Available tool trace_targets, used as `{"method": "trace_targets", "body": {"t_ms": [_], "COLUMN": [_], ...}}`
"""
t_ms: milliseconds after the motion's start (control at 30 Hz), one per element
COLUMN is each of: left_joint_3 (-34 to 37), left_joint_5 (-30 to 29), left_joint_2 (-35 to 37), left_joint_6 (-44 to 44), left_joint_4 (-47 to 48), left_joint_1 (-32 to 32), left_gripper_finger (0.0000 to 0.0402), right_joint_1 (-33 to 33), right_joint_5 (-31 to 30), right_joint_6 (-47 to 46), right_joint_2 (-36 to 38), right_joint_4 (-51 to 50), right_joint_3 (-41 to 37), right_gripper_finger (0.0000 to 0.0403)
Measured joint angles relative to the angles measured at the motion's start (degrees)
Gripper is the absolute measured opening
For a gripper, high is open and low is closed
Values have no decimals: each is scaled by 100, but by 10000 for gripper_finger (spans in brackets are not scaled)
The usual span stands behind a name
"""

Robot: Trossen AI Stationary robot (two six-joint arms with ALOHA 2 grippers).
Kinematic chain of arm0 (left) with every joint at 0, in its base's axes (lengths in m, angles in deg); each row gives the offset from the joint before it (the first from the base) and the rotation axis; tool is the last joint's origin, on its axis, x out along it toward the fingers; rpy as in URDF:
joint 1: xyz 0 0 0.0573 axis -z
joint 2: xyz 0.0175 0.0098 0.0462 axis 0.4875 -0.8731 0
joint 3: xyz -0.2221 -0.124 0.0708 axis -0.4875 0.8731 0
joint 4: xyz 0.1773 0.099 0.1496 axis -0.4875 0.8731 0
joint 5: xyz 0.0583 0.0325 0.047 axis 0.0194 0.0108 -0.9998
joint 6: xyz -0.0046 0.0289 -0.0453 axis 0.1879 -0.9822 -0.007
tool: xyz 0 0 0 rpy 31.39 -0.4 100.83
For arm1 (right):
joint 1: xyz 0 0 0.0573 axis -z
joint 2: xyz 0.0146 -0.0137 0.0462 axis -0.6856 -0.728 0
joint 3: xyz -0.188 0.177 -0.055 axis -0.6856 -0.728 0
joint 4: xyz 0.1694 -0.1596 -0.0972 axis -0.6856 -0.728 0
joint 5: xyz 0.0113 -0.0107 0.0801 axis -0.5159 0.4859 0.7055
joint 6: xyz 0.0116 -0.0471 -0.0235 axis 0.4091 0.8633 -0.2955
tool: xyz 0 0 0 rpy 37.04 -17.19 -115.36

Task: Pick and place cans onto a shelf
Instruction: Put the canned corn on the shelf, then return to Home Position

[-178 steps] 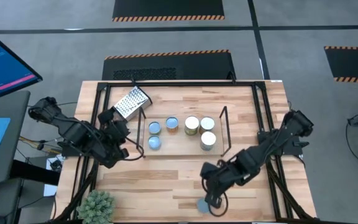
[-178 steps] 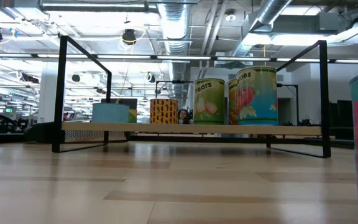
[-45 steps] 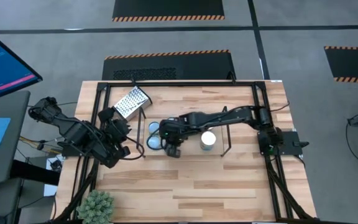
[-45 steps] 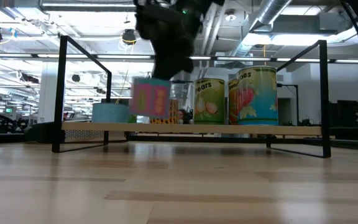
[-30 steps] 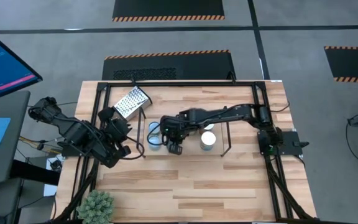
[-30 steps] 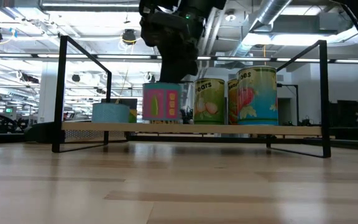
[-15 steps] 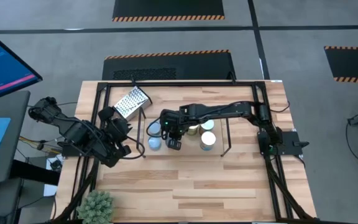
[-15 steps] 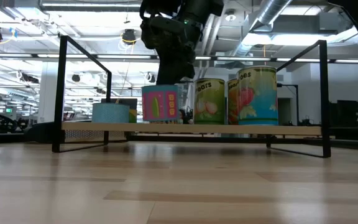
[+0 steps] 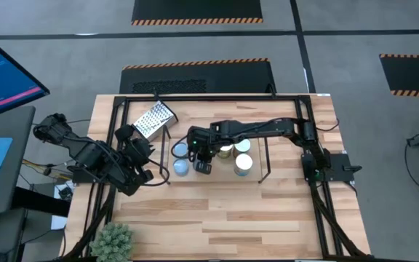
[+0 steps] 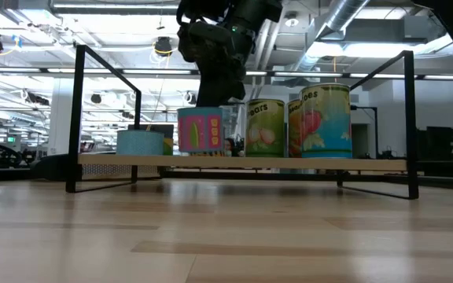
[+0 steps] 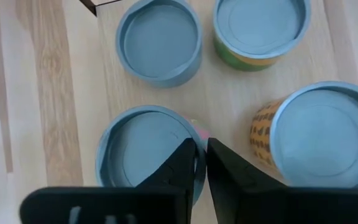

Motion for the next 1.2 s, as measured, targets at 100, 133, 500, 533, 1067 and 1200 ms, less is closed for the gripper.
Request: {"method": "trace_targets", "body": {"t_ms": [100, 133, 500, 533, 1067, 1200], "left_joint_3": [0, 0, 0, 0, 0, 0], "left_joint_5": [0, 0, -49, -52, -61, -63], "left_joint_2": [0, 0, 0, 0, 0, 0], "left_joint_6": [0, 2, 26, 26, -125, -276], "left_joint_4": [0, 0, 0, 0, -4, -5], "left_joint_1": [0, 0, 0, 0, 0, 0], "left_gripper_finger": [43, 43, 43, 43, 43, 43], "right_joint_1": [0, 0, 116, 118, 96, 5], "right_joint_5": [0, 0, -9, -10, 417, 411], "right_joint_6": [0, 0, -151, -151, -200, 72], "right_joint_2": [0, 0, 0, 0, 10, 11], "right_joint_4": [10, 10, 8, 10, -1565, -2800], "right_joint_3": [0, 0, 0, 0, 1889, 2565], "right_gripper_finger": [71, 77, 165, 169, 170, 169]}}
